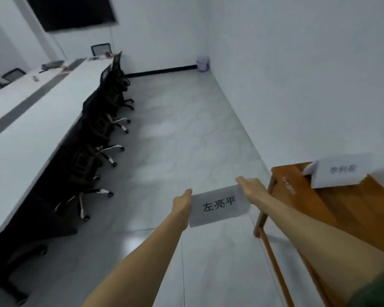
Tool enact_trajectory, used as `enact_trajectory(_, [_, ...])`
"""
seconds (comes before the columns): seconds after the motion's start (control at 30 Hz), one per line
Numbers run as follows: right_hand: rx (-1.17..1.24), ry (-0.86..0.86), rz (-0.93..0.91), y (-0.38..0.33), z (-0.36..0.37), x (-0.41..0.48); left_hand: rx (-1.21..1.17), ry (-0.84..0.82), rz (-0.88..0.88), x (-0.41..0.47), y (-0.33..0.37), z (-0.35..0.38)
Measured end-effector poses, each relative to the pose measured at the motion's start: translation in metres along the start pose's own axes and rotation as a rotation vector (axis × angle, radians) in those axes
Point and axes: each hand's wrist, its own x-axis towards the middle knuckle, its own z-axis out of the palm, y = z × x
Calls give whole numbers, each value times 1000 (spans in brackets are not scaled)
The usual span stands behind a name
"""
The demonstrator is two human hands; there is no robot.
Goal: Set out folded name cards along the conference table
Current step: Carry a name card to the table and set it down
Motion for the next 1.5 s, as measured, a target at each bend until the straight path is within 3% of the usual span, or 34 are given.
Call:
enact_trajectory(0.53, [-294, -589, -383, -155, 433, -259, -515, 555, -138, -110, -212, -460])
enact_trajectory(1.2, [-653, -1072, -857, -375, 890, -496, -963, 1100, -218, -123, -334, -883])
enact_trajectory(1.5, [-701, -1240, -905, -412, 1098, -637, -1060, 1223, -213, -147, -423, -1088])
